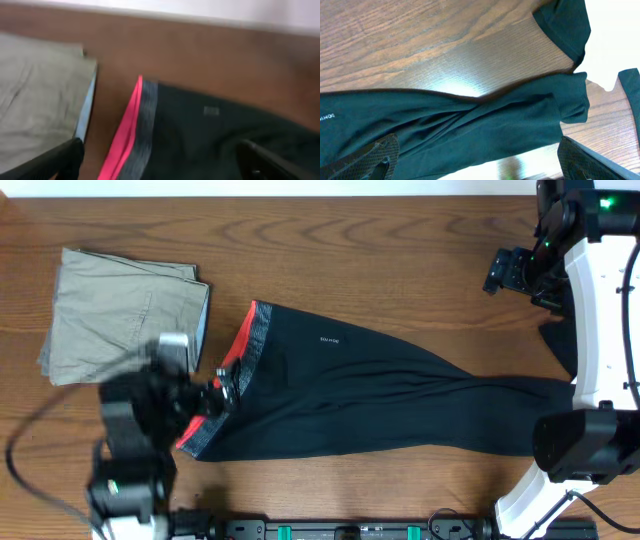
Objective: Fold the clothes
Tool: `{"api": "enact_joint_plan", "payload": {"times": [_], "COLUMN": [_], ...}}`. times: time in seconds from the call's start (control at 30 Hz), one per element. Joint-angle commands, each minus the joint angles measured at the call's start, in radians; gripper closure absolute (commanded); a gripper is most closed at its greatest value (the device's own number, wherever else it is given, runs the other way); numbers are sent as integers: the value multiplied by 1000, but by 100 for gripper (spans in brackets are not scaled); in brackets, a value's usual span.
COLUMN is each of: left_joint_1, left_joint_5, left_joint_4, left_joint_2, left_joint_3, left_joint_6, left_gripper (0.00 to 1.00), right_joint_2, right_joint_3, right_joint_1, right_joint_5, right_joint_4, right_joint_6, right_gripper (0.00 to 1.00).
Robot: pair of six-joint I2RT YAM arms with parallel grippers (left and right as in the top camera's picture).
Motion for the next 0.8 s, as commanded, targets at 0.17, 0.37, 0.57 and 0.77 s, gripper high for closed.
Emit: {"api": "enact_joint_plan", "payload": {"times": [0.17, 0.37, 0.57, 0.77], "left_joint_1": [29, 161, 337, 386], "left_joint_5": [-178, -222, -220, -222], "left_joint_4": [-264, -322, -200, -109], "left_joint_2": [335, 502, 625, 756], "left_joint_3": [380, 486, 487, 487], "left_joint_6": [90, 68, 0, -145], "left_gripper": [2, 2, 2, 2], "right_joint_2": [2, 2, 2, 2], "right_joint_3": [-2, -2, -2, -2], "right_joint_1": [6, 6, 6, 14], "right_joint_5": [10, 2, -9, -89], "right_joint_4": [-1, -2, -1, 5], "right_joint_6": [12, -6, -6, -35], "right_gripper": [1, 1, 1, 1]}}
